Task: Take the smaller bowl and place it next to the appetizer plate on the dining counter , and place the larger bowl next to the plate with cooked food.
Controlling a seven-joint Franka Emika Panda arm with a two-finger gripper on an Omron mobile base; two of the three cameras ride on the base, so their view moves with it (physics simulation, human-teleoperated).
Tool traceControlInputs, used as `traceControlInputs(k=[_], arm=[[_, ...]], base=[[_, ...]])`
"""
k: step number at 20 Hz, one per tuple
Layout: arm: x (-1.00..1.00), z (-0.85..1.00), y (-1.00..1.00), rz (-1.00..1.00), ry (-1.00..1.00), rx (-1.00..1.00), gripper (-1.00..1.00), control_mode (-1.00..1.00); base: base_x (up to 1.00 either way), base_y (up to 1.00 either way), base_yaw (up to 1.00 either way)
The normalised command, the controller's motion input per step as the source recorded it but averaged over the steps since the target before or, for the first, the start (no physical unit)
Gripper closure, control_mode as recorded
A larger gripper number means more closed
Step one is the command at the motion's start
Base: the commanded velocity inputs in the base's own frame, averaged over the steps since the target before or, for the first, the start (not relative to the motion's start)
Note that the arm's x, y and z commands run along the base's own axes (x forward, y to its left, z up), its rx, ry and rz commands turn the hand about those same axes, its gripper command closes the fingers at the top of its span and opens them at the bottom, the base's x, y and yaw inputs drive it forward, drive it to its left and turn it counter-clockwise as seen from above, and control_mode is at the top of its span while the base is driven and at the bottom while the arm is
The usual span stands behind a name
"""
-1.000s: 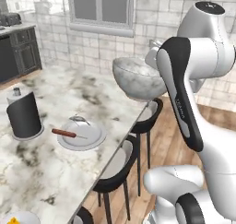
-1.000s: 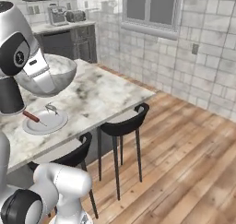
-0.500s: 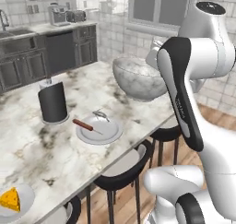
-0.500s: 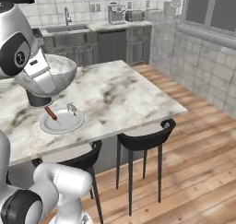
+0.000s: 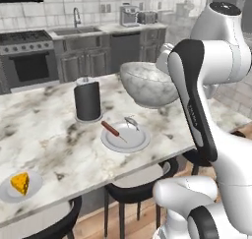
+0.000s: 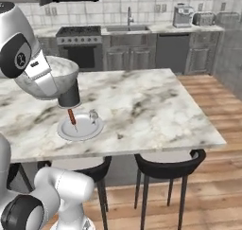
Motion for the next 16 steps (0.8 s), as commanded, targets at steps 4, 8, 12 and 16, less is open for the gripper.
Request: traceControlInputs(k=[4,8,12,16], arm=[[0.0,0.0,0.0,0.0,0.0,0.0,1.0,1.0],[0.0,0.0,0.0,0.0,0.0,0.0,1.0,1.0],[0.0,0.0,0.0,0.0,0.0,0.0,1.0,1.0],[0.0,0.0,0.0,0.0,0.0,0.0,1.0,1.0]], base=[[0.73,-0.46,0.49],[0.72,-0.45,0.49],[0.7,-0.43,0.49],[0.65,-0.38,0.48]])
